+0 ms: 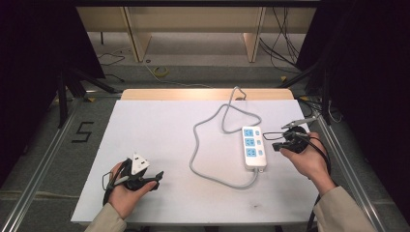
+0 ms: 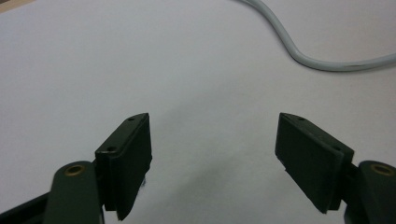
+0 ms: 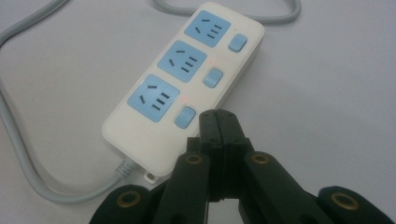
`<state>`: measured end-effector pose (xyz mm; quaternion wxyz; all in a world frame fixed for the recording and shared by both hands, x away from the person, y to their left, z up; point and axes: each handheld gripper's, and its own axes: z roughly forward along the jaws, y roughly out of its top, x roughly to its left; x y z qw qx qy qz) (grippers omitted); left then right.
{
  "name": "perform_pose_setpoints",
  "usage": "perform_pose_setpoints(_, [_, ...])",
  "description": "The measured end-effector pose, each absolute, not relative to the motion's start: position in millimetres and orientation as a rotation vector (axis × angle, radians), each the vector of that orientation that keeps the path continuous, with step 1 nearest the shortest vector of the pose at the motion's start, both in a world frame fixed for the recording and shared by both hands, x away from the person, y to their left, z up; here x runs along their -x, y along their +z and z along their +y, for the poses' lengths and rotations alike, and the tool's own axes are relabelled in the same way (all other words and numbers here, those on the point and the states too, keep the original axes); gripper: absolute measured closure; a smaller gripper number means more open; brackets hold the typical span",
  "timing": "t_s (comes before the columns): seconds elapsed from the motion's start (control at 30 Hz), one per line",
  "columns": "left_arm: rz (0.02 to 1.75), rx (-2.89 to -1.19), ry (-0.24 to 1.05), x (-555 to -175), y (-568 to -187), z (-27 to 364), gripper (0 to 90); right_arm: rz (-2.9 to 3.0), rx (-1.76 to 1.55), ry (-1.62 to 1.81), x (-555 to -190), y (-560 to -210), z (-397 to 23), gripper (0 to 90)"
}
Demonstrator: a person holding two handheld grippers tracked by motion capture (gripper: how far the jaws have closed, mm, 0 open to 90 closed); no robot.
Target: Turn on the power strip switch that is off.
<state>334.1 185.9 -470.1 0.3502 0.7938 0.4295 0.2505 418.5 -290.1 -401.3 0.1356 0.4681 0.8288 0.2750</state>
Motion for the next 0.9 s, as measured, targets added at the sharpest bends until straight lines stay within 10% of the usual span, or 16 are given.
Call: perform_pose_setpoints(0.9, [1.111,-2.057,0.648,-335,-470,186,27.0,2.434,-1.368,0.736,-441,-393,-282,90.0])
